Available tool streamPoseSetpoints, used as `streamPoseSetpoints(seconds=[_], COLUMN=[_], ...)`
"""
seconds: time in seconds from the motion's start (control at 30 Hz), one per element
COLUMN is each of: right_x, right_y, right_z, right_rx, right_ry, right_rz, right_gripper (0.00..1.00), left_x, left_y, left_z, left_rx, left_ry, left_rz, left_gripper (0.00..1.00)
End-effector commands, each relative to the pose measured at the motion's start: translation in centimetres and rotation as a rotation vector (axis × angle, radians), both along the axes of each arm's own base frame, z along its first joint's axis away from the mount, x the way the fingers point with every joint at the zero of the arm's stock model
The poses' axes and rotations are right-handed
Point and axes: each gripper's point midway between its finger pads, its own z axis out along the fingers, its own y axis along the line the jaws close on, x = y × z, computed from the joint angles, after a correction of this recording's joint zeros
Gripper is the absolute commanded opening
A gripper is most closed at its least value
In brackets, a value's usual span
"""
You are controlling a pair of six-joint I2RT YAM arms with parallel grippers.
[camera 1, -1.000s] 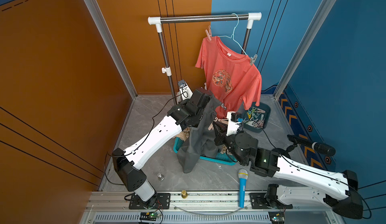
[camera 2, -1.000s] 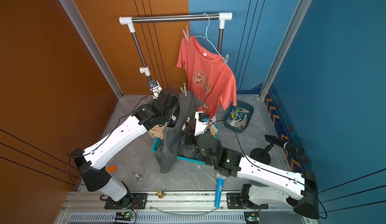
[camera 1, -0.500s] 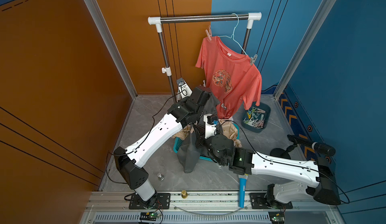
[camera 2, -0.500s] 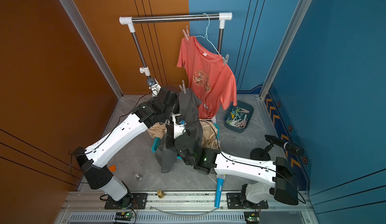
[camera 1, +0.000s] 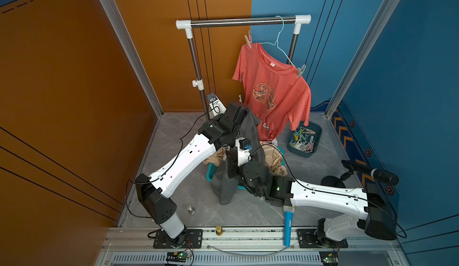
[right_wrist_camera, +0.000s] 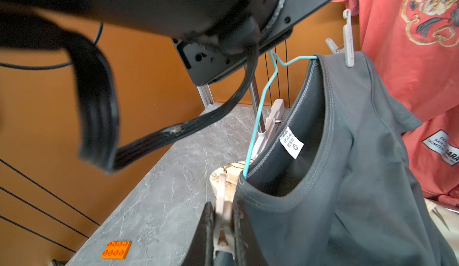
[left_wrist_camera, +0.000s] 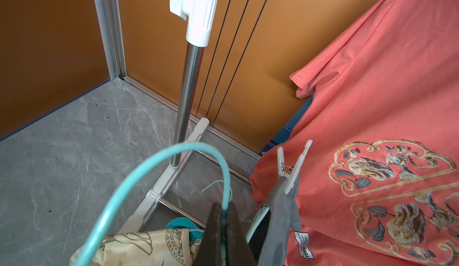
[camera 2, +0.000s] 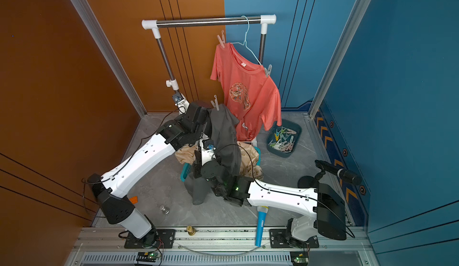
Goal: Use clothespins to secure the t-shirt on both sides of the hanger
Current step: Clamp the T-shirt on the hanger.
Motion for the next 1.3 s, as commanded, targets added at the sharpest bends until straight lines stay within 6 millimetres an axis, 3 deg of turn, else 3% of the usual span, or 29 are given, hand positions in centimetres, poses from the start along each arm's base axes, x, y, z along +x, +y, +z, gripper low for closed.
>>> streamPoseSetpoints(seconds=[0.0, 0.3, 0.37, 0.47, 0.53, 0.63, 0.83, 0.9, 0.97, 1.0, 1.07, 1.13, 1.27], right_x=[0.0, -0.1, -0.6, -1.8, -2.3, -3.1, -3.2, -2.8, -2.3, -2.1, -1.8, -1.8, -3.0], right_y=[0.4, 0.7, 1.3, 2.9, 3.0, 1.3, -4.5, -6.9, -9.1, -9.7, -10.2, -9.5, -5.3], right_z=[1.0, -0.5, -0.5, -0.1, 0.6, 1.9, 3.9, 4.1, 4.3, 4.2, 3.8, 3.5, 3.7], right_rx=[0.006, -0.075, -0.076, -0.084, -0.062, -0.026, 0.074, 0.114, 0.152, 0.163, 0.179, 0.203, 0.241], right_ry=[-0.020, -0.046, -0.053, -0.042, -0.014, -0.004, 0.080, 0.108, 0.126, 0.135, 0.168, 0.199, 0.279], right_rz=[-0.015, -0.029, 0.021, 0.166, 0.240, 0.290, 0.336, 0.324, 0.300, 0.296, 0.303, 0.345, 0.530], right_gripper=[0.04, 0.07, 0.19, 0.46, 0.53, 0.57, 0.62, 0.60, 0.48, 0.36, 0.02, 0.00, 0.00], left_x=[0.1, 0.4, 0.4, 0.4, 0.4, 0.3, -0.8, -1.5, -2.1, -2.4, -2.8, -3.0, -3.1], left_y=[0.0, -0.8, -0.8, -0.9, -0.9, -0.4, -0.1, -0.2, -0.5, -0.7, -1.3, -1.8, -3.3], left_z=[-0.1, 0.1, 0.1, 0.1, 0.3, 0.6, 2.4, 3.1, 4.1, 4.4, 4.8, 4.9, 4.9], left_rx=[-0.015, -0.020, -0.017, -0.017, -0.019, -0.053, -0.144, -0.157, -0.156, -0.158, -0.160, -0.158, -0.163], left_ry=[-0.001, -0.002, 0.000, 0.009, 0.013, 0.005, -0.067, -0.089, -0.109, -0.114, -0.126, -0.131, -0.126], left_rz=[0.007, -0.010, -0.012, -0.037, -0.064, -0.123, -0.305, -0.363, -0.419, -0.437, -0.467, -0.482, -0.523], left_gripper=[0.00, 0.00, 0.00, 0.00, 0.00, 0.00, 0.00, 0.00, 0.00, 0.00, 0.00, 0.00, 0.00])
